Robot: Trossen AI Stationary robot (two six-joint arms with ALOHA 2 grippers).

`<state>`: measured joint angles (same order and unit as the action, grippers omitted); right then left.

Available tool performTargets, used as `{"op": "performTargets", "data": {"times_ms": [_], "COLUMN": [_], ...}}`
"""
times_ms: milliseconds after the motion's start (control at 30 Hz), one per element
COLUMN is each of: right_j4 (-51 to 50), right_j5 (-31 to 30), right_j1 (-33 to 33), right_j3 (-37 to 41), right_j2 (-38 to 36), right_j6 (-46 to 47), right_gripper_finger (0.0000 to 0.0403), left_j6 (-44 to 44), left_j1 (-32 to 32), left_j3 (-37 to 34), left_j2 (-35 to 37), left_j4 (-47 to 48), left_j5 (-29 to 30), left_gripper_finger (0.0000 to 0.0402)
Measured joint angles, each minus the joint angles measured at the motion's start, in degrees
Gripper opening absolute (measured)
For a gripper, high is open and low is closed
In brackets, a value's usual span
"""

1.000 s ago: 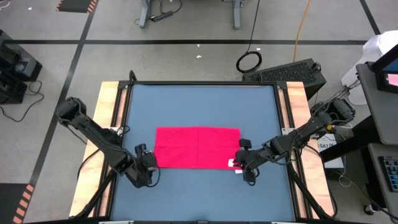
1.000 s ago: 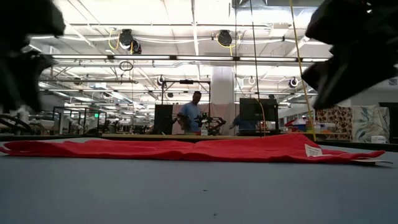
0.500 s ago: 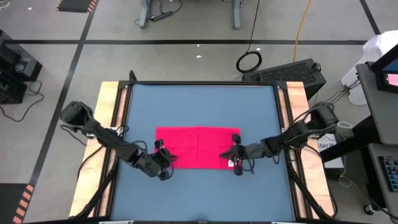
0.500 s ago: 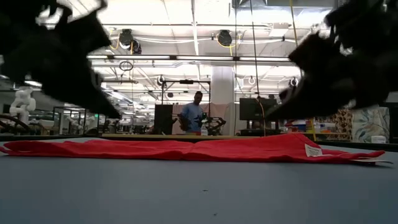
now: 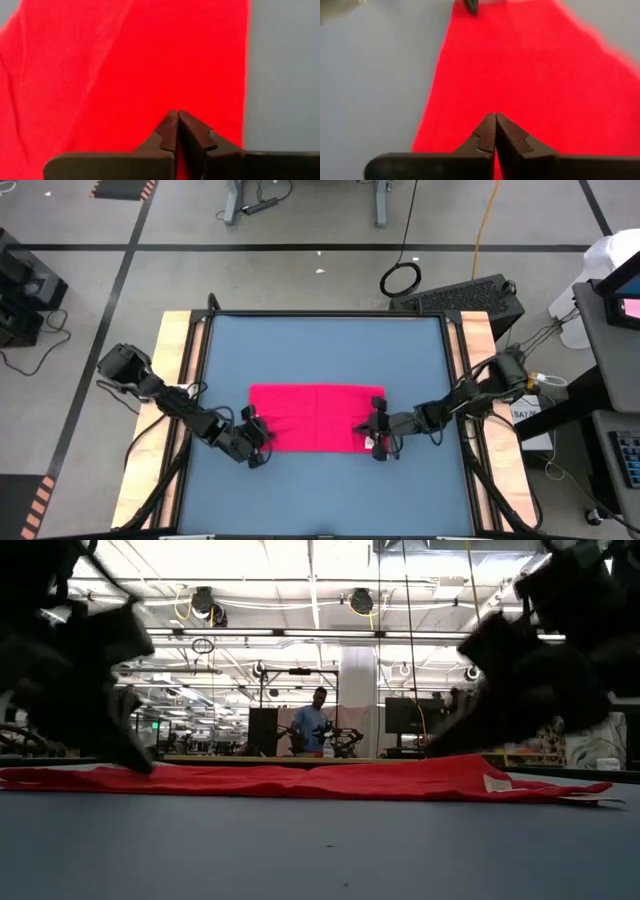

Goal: Roll towel
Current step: Fold the red towel

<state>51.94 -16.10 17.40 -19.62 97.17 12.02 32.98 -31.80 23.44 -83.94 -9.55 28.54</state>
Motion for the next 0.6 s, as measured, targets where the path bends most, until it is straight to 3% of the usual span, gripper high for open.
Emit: {"op": "performTargets", "data": {"times_ms": [167,300,433,600], "right_j4": [-2.7,-6.2,-9.0,-8.8], "right_j5": [-0.4,-0.1,2.0,4.3], "right_j1": [-4.5,-12.1,-19.2,-22.3], "right_j3": [0.0,0.0,0.1,1.5], "right_j2": [-7.9,-9.1,-7.2,-1.4], "right_j6": [-10.1,-13.0,-9.7,-4.9], "right_gripper_finger": [0.0001,0.0001,0.0,0.0], "left_j6": [-9.0,-18.2,-23.2,-19.4], "left_j1": [4.0,9.2,16.0,21.7], "left_j3": [0.1,0.1,0.1,-0.8], "left_j2": [6.6,8.9,7.5,3.4], "left_j4": [-1.6,-6.6,-9.6,-6.0], "left_j5": [2.1,3.5,-1.3,-7.3], "left_gripper_finger": [0.0009,0.0008,0.0008,0.0008]}}
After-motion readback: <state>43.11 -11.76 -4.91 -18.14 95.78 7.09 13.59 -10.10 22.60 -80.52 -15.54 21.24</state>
